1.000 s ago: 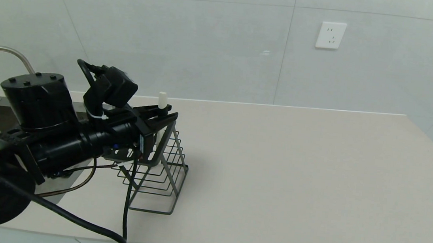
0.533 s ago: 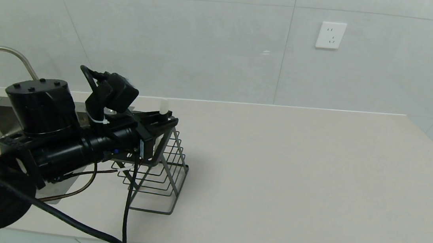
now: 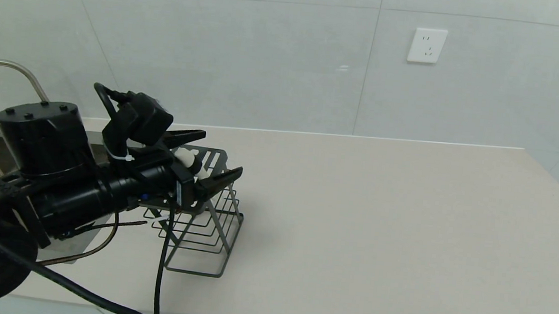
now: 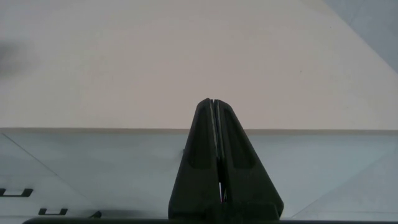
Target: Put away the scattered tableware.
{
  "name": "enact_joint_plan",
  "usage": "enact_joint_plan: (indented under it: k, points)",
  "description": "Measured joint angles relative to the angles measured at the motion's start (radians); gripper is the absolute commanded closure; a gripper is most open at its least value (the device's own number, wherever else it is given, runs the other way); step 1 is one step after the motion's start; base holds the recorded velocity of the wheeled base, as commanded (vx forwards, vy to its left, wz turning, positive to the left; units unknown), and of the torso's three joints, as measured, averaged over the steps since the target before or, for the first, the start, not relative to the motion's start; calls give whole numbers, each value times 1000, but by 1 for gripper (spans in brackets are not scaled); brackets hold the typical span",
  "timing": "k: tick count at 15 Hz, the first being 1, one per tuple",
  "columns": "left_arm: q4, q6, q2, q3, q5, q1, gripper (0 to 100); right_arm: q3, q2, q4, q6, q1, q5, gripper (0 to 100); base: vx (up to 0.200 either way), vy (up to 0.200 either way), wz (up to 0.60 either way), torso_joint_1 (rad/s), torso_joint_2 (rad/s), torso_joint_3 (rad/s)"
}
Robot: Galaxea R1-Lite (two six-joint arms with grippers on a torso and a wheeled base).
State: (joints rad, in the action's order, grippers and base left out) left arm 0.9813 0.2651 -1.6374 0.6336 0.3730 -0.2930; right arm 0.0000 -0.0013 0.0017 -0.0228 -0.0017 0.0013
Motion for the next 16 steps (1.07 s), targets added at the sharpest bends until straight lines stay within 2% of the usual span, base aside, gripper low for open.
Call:
enact_joint_plan:
  k: [3, 5, 9, 11, 14, 16]
  points:
    - [0, -1, 47, -20, -1, 0, 0, 0, 0, 0, 0, 0, 0, 100, 0, 0, 0, 0, 0, 0]
    - [0, -1, 140, -66, -1, 3, 0, 0, 0, 0, 0, 0, 0, 100, 0, 0, 0, 0, 0, 0]
    - [-6, 0, 421, -233, -2, 32, 0, 0, 0, 0, 0, 0, 0, 100, 0, 0, 0, 0, 0, 0]
    - [-24, -2, 588, -354, -2, 65, 0, 0, 0, 0, 8, 0, 0, 100, 0, 0, 0, 0, 0, 0]
    - [-125, -21, 853, -528, -3, 117, 0, 0, 0, 0, 16, 0, 0, 100, 0, 0, 0, 0, 0, 0]
    - [-307, -46, 1051, -579, -3, 160, 0, 0, 0, 0, 19, 0, 0, 100, 0, 0, 0, 0, 0, 0]
